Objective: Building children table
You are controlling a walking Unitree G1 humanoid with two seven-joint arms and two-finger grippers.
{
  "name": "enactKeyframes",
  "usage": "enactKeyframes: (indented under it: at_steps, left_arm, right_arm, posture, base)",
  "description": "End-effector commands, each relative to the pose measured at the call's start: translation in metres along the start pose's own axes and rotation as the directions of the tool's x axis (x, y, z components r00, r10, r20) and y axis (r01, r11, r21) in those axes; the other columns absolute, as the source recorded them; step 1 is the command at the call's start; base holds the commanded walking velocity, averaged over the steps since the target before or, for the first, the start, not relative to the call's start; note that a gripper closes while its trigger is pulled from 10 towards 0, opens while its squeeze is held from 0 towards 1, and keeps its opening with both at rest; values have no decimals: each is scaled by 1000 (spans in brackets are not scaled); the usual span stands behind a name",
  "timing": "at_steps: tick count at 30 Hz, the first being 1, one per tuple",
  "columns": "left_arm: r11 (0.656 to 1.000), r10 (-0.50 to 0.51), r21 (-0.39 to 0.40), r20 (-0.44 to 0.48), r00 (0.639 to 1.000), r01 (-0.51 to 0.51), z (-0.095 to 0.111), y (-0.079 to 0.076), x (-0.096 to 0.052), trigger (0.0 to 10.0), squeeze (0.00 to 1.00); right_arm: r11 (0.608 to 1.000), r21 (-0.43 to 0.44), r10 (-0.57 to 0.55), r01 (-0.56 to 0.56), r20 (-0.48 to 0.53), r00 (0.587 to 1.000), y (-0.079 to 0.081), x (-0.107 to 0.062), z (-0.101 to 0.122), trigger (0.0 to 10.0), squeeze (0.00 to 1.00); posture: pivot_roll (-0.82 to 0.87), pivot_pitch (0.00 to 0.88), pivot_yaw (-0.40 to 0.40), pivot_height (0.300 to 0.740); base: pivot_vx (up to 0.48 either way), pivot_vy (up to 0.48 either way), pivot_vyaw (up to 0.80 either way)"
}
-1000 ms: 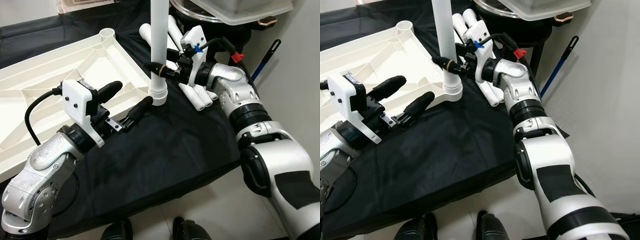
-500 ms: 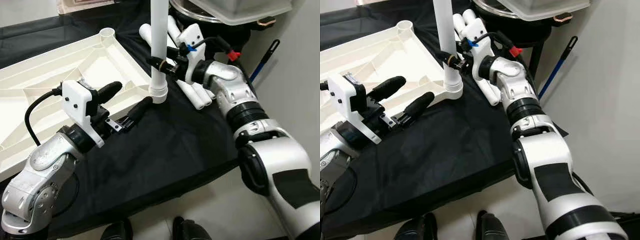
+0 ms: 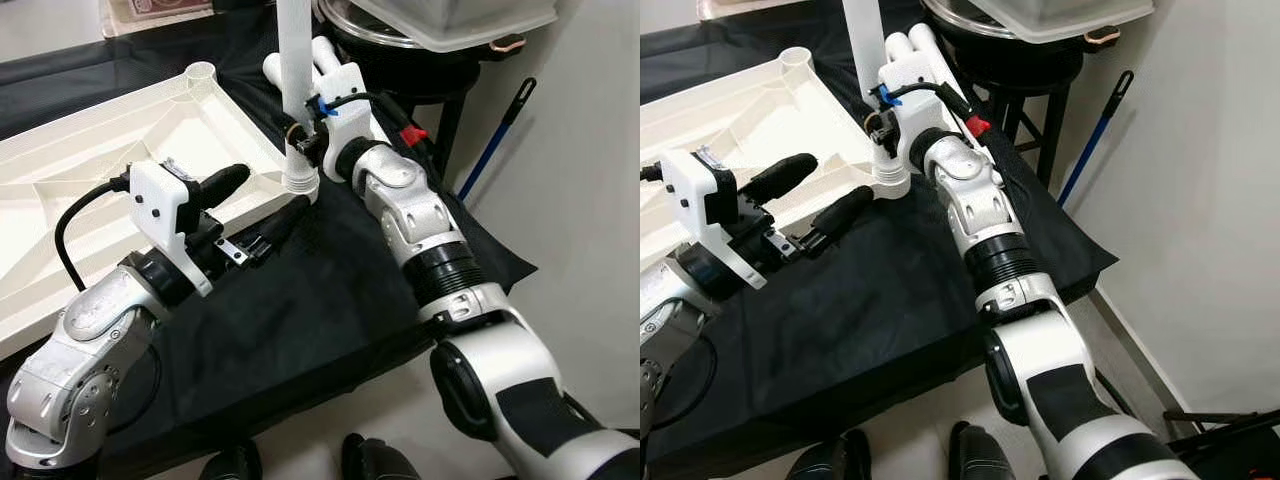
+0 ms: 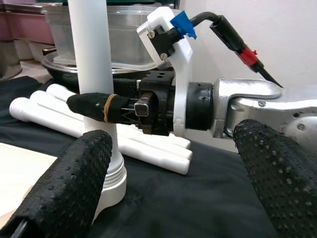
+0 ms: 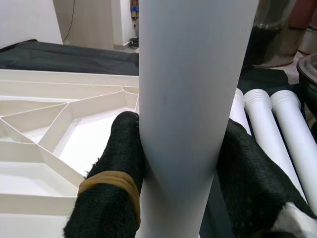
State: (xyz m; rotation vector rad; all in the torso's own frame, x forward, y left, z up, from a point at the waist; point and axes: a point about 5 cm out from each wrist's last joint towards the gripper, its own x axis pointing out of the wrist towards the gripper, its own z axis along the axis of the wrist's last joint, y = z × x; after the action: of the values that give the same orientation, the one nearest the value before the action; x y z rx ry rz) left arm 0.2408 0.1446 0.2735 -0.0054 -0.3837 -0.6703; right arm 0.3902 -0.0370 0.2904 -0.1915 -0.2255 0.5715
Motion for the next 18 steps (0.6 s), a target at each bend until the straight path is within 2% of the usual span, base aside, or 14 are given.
enactKeyframes:
  at_steps: [1, 2, 3, 5, 6, 9, 13, 14, 15, 16, 17, 18]
  left_arm:
    - [1000, -11, -3, 2, 1000, 11, -1, -3, 1, 10000, 0]
    - [1000, -11, -3, 2, 1000, 11, -1, -3, 1, 10000, 0]
    - [1000, -11, -5, 2, 1000, 12, -1, -3, 1, 10000, 0]
    - [1000, -13, -6, 1, 1000, 13, -2, -3, 1, 10000, 0]
    - [1000, -13, -7, 1, 1000, 13, -2, -3, 2, 10000, 0]
    - [1000, -15, -8, 3, 1000, 15, -2, -3, 3, 10000, 0]
    - [1000, -16, -9, 3, 1000, 16, -2, -3, 3, 10000, 0]
    - [1000, -16, -9, 3, 1000, 16, -2, -3, 3, 10000, 0]
    - [1000, -16, -9, 3, 1000, 16, -2, -3, 3, 10000, 0]
    - [1000, -15, -9, 3, 1000, 15, -2, -3, 2, 10000, 0]
    - [1000, -15, -10, 3, 1000, 15, -3, -3, 2, 10000, 0]
    - [1000, -15, -10, 3, 1000, 15, -3, -3, 2, 10000, 0]
  right_arm:
    - [1000, 2, -24, 24, -119, 993, 3, -3, -27, 0, 0]
    - [1000, 2, -24, 24, -119, 993, 3, -3, -27, 0, 0]
    - [1000, 1, -29, 30, -117, 993, 2, -5, -25, 10000, 0]
    - [999, 5, -37, 38, -115, 993, -1, -7, -24, 10000, 0]
    - [999, 8, -38, 39, -109, 993, -4, -9, -22, 10000, 1000]
    - [999, 30, -31, 34, -88, 996, -13, -15, -16, 10000, 1000]
    - [998, 58, 31, -29, -43, 999, -22, -23, -6, 10000, 1000]
    - [996, 71, 57, -55, -23, 998, -27, -25, -3, 10000, 941]
    - [996, 71, 57, -55, -23, 998, -27, -25, -3, 10000, 941]
    - [992, 70, 105, -104, -3, 994, -31, -28, -1, 10000, 820]
    - [989, 80, 120, -121, 13, 993, -38, -30, 1, 10000, 820]
    - [989, 80, 120, -121, 13, 993, -38, -30, 1, 10000, 820]
  posture:
    - [32, 278, -58, 740]
    - [32, 278, -58, 740]
    - [32, 278, -58, 740]
    - [25, 276, -58, 740]
    - [25, 276, -57, 740]
    - [24, 278, -55, 740]
    - [26, 279, -57, 740]
    - [23, 278, -58, 740]
    - [23, 278, -58, 740]
    - [22, 279, -57, 740]
    - [23, 280, -56, 740]
    - [23, 280, -56, 740]
  base:
    - [0, 0, 0]
    - [0, 0, 0]
    - [0, 0, 0]
    - [0, 0, 0]
    - [0, 0, 0]
    - [0, 0, 0]
    - [0, 0, 0]
    - [0, 0, 0]
    - [0, 0, 0]
    - [0, 0, 0]
    - [0, 0, 0]
    - [0, 0, 0]
